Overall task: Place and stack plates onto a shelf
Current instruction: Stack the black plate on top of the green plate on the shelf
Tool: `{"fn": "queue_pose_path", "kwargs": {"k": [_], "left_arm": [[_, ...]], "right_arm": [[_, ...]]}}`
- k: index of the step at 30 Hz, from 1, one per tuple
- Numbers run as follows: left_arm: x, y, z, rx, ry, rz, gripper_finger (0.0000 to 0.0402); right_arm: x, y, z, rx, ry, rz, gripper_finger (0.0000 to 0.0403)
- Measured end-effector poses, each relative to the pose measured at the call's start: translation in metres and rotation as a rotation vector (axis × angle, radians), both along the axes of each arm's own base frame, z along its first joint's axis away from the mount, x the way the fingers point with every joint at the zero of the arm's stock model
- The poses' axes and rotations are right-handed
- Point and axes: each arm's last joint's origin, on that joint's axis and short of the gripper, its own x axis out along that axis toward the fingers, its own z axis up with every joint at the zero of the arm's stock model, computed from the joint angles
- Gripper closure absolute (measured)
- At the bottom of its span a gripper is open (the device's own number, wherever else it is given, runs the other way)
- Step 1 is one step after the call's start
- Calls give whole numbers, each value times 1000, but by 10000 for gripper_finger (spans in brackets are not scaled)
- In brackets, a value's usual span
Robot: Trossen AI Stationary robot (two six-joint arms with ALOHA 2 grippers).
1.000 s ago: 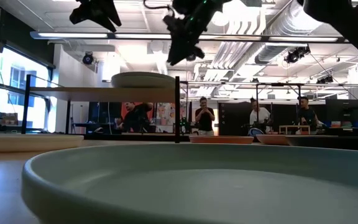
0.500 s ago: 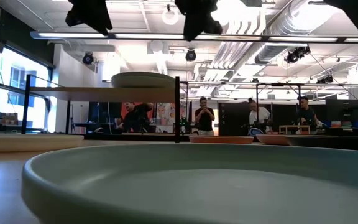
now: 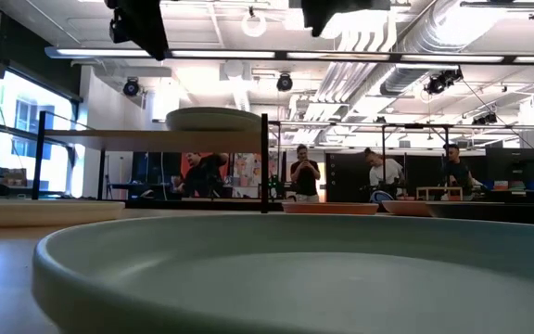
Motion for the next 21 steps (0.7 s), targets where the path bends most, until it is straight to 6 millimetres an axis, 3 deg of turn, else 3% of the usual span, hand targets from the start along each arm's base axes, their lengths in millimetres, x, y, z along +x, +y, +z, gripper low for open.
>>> {"fn": "queue_pose_path", "kwargs": {"k": [5,9,13,21], "left_arm": [[4,-4,-3,8,18,-27,298],[4,-4,-4,14,21,-39,298],[4,-4,-4,14,20,-37,298],[5,-4,-3,14,12,-37,298]], "right_arm": [[-4,36,-30,12,113,-56,341],[-11,53,-64,29,252,-101,341],[-26,58,-87,37,352,-160,341],[-63,58,-119,76,297,-257,341]]}}
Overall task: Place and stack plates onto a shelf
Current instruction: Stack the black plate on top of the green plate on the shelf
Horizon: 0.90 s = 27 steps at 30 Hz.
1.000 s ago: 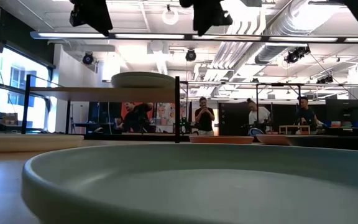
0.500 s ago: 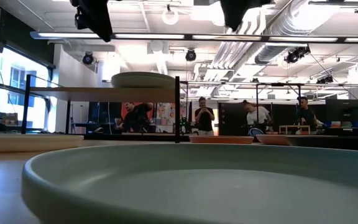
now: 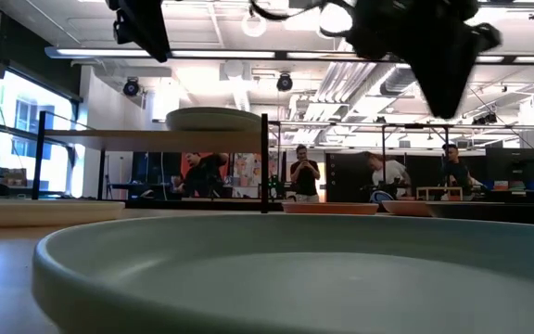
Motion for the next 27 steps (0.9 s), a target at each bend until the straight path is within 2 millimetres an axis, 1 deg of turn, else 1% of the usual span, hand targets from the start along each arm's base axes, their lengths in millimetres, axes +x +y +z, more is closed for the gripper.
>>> {"fn": "queue_pose_path", "kwargs": {"k": [5,9,16,27], "left_arm": [[0,0,0,0,-3,0,298],[1,0,0,-1,-8,5,298],[1,0,0,-8,-10,20,298],[1,1,1,3,-15,54,298]], "right_arm": [[-21,-2,-16,-32,26,18,341],[-29,-4,-31,-43,68,23,341],[-33,-5,-54,-34,49,23,341],[-36,-7,-78,-19,5,29,341]]}}
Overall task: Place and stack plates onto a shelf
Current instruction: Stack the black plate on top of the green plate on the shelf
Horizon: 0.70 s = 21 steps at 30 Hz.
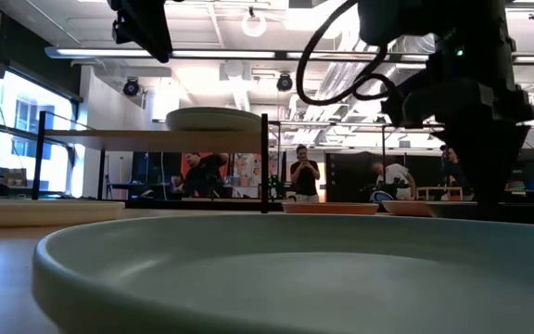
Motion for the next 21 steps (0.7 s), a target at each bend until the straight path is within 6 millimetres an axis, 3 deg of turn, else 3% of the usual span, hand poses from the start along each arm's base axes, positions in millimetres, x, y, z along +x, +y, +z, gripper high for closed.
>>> {"fn": "queue_pose_path", "kwargs": {"k": [14,21], "left_arm": [[0,3,0,0,-3,12,298],[0,8,0,0,-3,35,298]], "right_arm": [[-10,-5,-19,-1,19,-42,343],[-7,-10,-19,-3,13,-61,396]]}}
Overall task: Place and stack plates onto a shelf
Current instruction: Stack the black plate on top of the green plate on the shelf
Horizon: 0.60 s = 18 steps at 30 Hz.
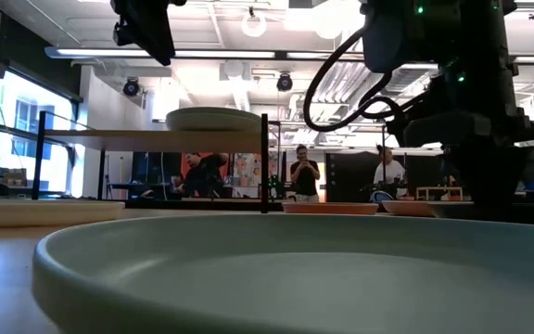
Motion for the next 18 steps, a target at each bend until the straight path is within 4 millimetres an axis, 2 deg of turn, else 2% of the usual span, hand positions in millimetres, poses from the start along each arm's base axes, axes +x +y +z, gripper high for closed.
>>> {"fn": "queue_pose_path", "kwargs": {"k": [7,18], "left_arm": [[0,4,0,-7,0,14,298],[-1,10,0,2,8,14,298]], "right_arm": [[3,1,6,4,-2,-18,400],[31,6,64,-79,-112,12,402]]}}
